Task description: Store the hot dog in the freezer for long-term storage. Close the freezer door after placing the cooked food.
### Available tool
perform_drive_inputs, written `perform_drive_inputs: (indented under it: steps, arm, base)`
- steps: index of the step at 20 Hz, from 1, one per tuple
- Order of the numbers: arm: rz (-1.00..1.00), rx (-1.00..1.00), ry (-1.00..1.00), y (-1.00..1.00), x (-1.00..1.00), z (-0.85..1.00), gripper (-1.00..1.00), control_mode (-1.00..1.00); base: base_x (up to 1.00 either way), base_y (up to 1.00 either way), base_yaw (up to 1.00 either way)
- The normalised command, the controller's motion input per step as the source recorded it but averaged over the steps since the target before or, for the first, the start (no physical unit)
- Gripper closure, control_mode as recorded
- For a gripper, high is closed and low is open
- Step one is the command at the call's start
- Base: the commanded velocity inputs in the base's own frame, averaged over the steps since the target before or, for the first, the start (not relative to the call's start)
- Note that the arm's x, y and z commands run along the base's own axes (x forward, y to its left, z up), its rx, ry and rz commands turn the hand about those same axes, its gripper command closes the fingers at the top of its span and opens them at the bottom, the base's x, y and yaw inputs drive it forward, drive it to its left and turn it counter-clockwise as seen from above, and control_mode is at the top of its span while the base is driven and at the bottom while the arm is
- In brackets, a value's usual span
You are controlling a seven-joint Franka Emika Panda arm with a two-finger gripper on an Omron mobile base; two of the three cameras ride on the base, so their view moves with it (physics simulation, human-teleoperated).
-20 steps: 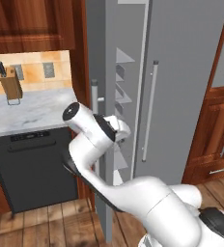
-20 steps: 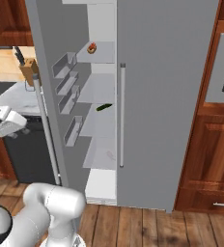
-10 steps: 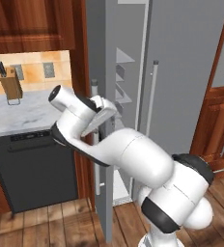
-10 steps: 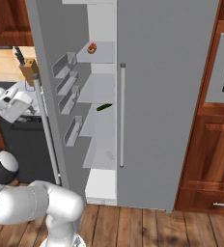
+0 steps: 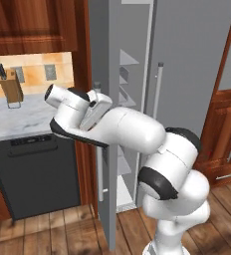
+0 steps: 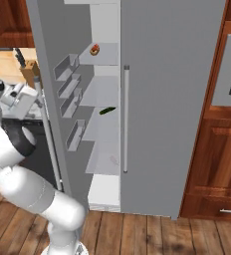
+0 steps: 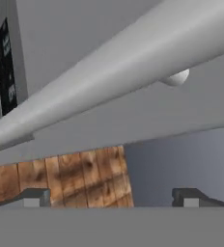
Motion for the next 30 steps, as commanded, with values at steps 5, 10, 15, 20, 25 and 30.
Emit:
perform_drive_inputs:
  steps: [5,10,15,20,25,30]
  arm:
    - [0.0,-0.12,-0.01,0.0,0.46,0.0,-1.0,-1.0]
    - [0.0,-0.13,0.0,0.0,0.52,0.0,-1.0,-1.0]
    - [0.01,-0.09,0.0,-0.03,0.61,0.0,-1.0,-1.0]
    - [0.06,0.0,0.0,-0.76,0.48,0.0,-1.0,-1.0]
    - [0.12,0.06,0.0,-1.0,0.4,0.01,-1.0,-1.0]
    - [0.12,0.2,0.0,-1.0,0.19,0.08,-1.0,-1.0]
  base:
    - [0.0,0.0,0.0]
    - [0.0,0.0,0.0]
    - [0.0,0.0,0.0]
    - [0.0,0.0,0.0]
    - [0.0,0.0,0.0]
    - [0.0,0.0,0.0]
